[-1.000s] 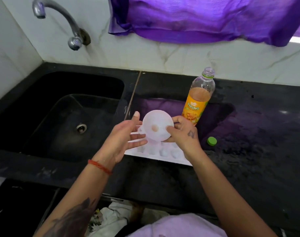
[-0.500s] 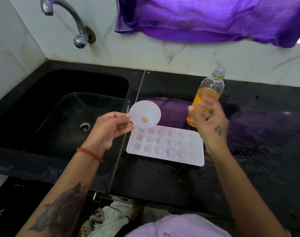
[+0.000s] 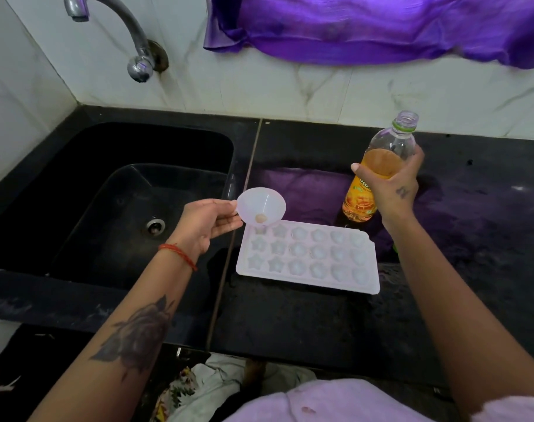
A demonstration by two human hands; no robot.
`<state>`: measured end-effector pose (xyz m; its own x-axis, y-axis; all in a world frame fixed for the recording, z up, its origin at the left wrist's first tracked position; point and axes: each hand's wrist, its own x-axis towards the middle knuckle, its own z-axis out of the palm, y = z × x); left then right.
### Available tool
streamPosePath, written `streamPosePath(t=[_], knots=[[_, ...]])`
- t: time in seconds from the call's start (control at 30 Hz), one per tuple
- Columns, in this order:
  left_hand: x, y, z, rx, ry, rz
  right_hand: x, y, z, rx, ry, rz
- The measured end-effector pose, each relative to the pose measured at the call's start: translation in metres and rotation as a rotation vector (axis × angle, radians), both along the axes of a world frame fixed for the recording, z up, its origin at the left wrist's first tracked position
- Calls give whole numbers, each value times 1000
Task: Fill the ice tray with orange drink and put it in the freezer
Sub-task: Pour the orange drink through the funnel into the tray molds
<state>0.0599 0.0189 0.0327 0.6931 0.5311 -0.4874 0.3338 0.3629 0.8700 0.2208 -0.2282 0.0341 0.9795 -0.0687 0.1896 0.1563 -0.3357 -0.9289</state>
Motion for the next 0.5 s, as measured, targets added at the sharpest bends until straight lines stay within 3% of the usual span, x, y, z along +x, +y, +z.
streamPosePath(t=[0.2, 0.5], knots=[[-4, -2, -9, 9, 36, 7, 0, 1, 0, -44, -40, -6], [-4, -3, -12, 0, 36, 22, -28, 15, 20, -294, -231, 247]])
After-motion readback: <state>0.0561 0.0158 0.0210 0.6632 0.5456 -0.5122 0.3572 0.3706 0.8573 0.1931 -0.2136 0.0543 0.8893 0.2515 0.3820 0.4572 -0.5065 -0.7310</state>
